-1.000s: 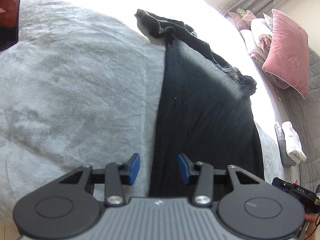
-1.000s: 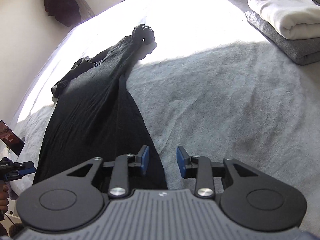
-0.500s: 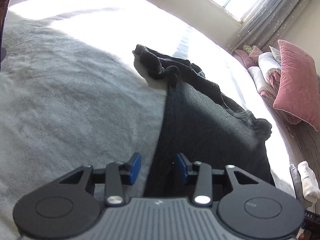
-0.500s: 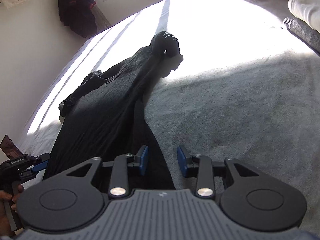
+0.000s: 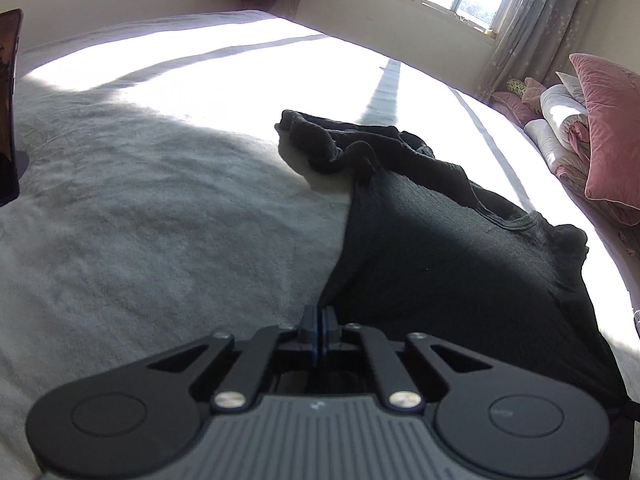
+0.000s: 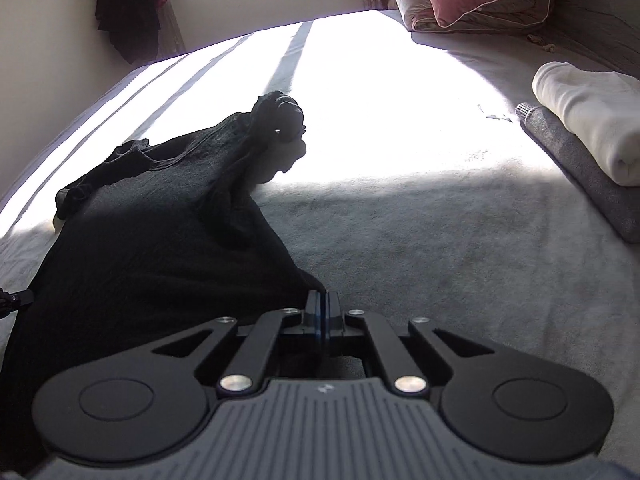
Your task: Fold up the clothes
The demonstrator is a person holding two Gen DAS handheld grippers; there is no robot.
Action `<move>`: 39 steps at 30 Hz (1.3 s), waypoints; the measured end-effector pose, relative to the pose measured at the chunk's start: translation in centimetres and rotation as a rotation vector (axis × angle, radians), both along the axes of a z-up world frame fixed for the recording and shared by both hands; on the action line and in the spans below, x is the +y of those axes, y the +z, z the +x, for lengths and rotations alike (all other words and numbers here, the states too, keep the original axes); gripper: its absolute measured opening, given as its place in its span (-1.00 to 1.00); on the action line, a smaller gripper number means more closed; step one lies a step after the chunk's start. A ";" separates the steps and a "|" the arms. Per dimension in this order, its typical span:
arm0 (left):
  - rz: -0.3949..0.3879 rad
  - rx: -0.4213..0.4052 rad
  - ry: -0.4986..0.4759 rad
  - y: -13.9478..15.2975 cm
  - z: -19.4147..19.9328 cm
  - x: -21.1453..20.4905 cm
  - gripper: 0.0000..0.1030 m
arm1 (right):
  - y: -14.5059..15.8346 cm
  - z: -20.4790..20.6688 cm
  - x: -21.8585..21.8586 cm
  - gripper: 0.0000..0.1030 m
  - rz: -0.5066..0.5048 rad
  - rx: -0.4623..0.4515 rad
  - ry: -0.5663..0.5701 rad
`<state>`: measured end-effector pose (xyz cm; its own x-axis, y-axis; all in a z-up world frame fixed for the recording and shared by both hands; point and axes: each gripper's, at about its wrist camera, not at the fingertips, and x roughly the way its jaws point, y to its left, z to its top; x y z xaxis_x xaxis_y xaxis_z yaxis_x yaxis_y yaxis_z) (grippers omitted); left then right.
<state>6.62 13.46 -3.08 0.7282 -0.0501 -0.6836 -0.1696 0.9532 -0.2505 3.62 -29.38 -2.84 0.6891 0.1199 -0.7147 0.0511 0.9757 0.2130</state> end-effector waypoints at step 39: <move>-0.294 0.270 -0.329 0.4 -9.5 5.5 -0.50 | 3.0 -10.6 -0.1 -0.28 -0.019 0.067 0.326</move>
<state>-2.86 18.94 -2.66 0.4412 -0.4649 -0.7676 0.0317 0.8629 -0.5044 -7.01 -29.43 0.15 0.5678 0.3131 -0.7613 -0.2515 0.9466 0.2018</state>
